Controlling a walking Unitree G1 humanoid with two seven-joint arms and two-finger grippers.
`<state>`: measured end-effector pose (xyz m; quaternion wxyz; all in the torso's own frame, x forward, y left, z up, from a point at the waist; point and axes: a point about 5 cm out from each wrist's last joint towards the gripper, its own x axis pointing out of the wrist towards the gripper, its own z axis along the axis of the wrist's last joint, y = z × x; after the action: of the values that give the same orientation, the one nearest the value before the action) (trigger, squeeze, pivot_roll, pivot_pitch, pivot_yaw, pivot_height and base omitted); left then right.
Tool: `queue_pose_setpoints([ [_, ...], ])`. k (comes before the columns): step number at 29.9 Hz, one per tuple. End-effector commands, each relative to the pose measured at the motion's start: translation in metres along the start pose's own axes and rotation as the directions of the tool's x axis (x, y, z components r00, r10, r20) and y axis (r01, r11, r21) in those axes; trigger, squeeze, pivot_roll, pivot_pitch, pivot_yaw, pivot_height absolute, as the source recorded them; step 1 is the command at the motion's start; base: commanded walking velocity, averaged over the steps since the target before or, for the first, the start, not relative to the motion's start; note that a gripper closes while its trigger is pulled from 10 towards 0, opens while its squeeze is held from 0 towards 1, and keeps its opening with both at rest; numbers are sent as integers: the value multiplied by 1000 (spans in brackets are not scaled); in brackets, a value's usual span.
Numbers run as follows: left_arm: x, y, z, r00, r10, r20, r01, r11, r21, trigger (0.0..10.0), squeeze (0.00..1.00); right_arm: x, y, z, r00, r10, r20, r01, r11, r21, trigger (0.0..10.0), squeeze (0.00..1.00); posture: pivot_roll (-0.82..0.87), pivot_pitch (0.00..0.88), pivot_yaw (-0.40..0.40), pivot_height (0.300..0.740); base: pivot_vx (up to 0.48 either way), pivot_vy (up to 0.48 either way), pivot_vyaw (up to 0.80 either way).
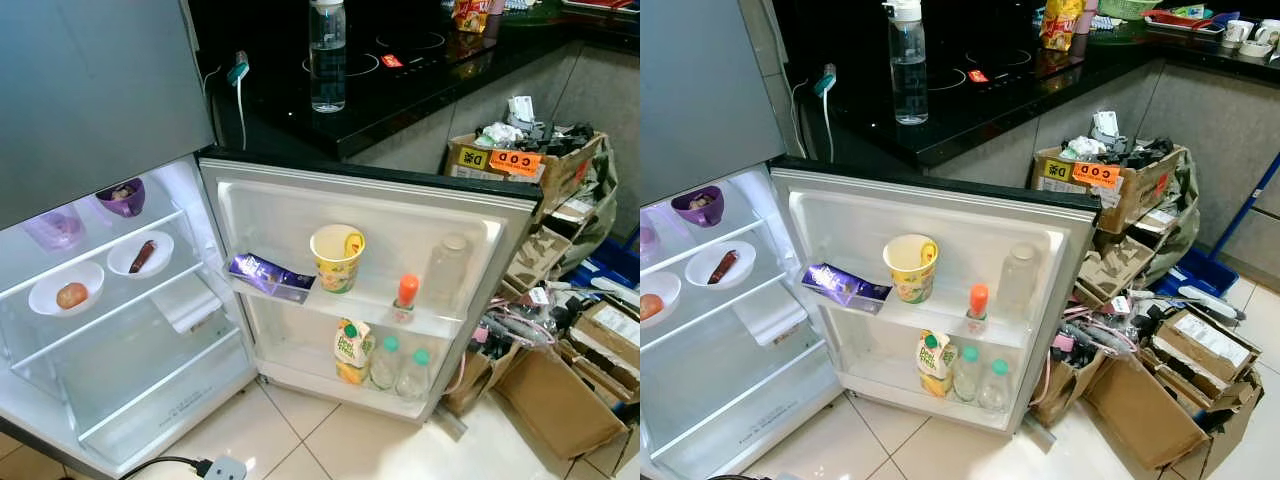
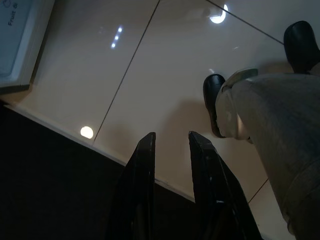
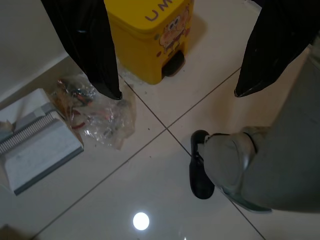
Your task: Restocking fridge
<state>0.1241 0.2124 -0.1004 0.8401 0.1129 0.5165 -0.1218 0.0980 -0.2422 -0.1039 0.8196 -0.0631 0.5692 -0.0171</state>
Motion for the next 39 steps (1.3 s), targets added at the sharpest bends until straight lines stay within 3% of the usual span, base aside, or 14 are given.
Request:
queue_pose_setpoints([
  [1,-1,-4,-7,1000,-7,-27,7,1000,-7,10000,0,0,0,-2,1000,-6,-9,6,1000,2,10000,0,-49,17,-6,740,0,0,0],
  [6,0,-4,-7,1000,-5,-28,5,1000,-6,10000,0,0,1,2,999,36,10,-36,999,1,10000,0,-48,7,-5,740,0,0,0],
  [16,0,-4,-5,1000,-6,-26,6,1000,-9,10000,0,0,-1,4,1000,-3,9,3,1000,11,10000,0,-48,1,-6,740,0,0,0],
  [19,1,-7,-5,999,-40,-27,39,998,-41,10000,0,1,0,4,1000,-3,7,3,1000,7,10000,0,-47,0,-5,740,0,0,0],
  [26,2,-15,-7,996,-72,-45,70,997,-36,10000,0,1,2,4,1000,0,8,0,1000,9,10000,0,-49,0,-4,740,0,-451,0],
  [39,2,-17,-7,996,-73,-42,71,997,-41,10000,0,1,1,4,1000,-4,8,4,1000,0,10000,0,-50,0,-7,740,0,0,0],
])
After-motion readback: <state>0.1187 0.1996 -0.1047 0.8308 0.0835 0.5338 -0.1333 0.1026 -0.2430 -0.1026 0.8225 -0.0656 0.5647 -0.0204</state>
